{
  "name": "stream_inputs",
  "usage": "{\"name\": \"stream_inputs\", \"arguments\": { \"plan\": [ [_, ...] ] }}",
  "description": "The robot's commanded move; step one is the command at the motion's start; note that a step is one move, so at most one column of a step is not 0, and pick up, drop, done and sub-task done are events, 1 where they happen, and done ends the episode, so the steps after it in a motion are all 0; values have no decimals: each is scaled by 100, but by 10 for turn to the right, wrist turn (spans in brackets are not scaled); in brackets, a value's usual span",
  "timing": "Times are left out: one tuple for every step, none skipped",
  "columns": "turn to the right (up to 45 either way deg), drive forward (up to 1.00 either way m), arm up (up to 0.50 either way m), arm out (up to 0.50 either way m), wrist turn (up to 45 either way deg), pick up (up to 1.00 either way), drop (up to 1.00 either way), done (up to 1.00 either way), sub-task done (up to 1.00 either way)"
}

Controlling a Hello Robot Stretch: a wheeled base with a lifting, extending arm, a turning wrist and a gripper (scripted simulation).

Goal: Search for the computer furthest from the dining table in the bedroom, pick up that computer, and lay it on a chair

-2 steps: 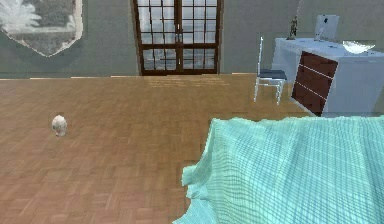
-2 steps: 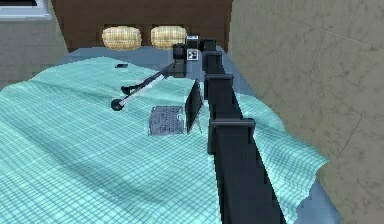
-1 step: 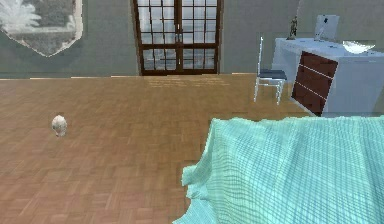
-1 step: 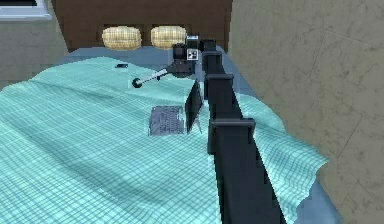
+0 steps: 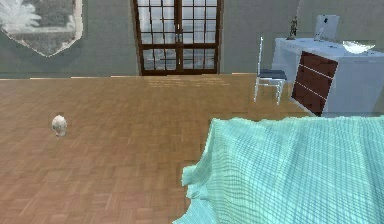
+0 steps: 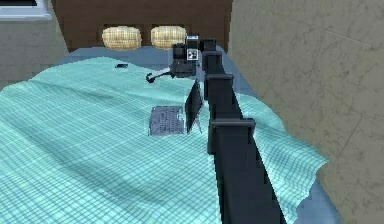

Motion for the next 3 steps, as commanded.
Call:
{"name": "stream_inputs", "arguments": {
  "plan": [
    [0, 0, -30, 0, 0, 0, 0, 0, 0],
    [0, 0, 0, 0, 0, 100, 0, 0, 0],
    [0, 0, 10, 0, 0, 0, 0, 0, 0]
  ]
}}
